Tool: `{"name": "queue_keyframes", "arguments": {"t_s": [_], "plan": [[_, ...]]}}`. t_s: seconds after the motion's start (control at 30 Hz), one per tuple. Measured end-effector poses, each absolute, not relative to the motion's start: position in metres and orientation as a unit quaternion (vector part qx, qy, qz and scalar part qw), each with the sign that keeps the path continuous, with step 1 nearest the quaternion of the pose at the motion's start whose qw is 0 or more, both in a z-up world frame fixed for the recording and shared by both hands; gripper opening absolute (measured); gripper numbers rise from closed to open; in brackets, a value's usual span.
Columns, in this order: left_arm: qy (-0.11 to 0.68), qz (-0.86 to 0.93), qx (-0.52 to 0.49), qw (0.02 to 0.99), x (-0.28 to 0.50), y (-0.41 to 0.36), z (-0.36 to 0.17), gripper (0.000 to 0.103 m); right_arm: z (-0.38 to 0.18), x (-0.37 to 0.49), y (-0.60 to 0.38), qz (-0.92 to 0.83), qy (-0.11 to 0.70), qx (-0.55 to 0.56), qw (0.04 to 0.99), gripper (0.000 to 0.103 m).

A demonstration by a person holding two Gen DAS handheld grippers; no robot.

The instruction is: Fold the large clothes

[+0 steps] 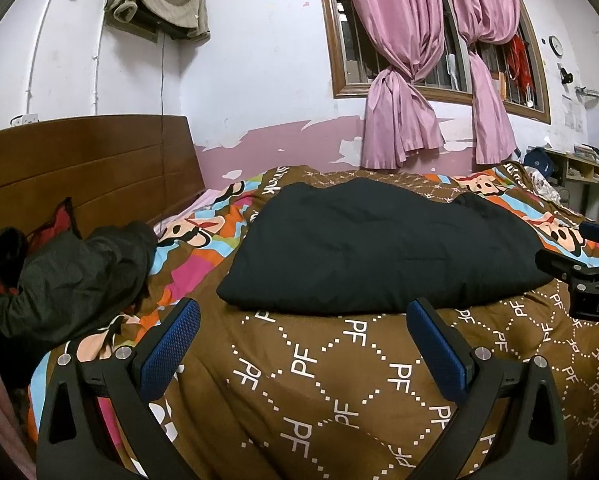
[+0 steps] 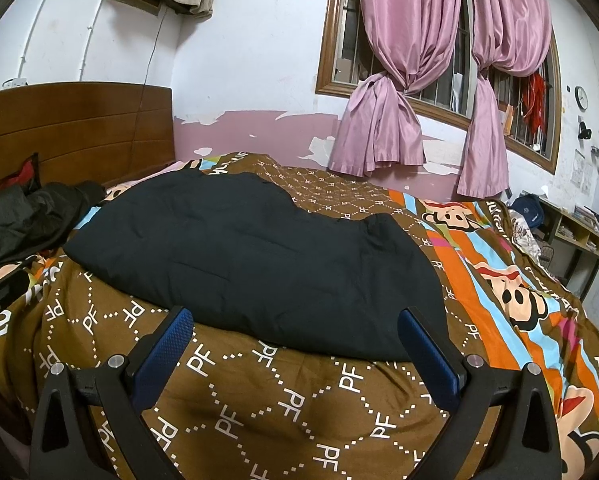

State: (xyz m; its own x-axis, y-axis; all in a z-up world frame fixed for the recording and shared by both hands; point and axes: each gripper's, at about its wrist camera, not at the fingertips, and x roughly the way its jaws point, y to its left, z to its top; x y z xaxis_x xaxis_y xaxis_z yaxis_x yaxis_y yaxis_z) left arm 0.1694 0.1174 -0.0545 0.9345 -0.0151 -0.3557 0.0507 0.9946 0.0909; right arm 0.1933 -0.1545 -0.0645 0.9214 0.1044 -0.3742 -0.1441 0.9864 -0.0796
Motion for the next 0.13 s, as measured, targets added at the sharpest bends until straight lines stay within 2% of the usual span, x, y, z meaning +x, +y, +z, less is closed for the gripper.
{"name": "queue_keyframes", "arguments": {"t_s": [0.13], "plan": [[0.176,-0.016,0.050,0.983,0.1686,0.1183,-0.0543,0.101,-0.0641,0.1936,-0.1542,0.063,0.188,-0.053,0.979,0.103]]}}
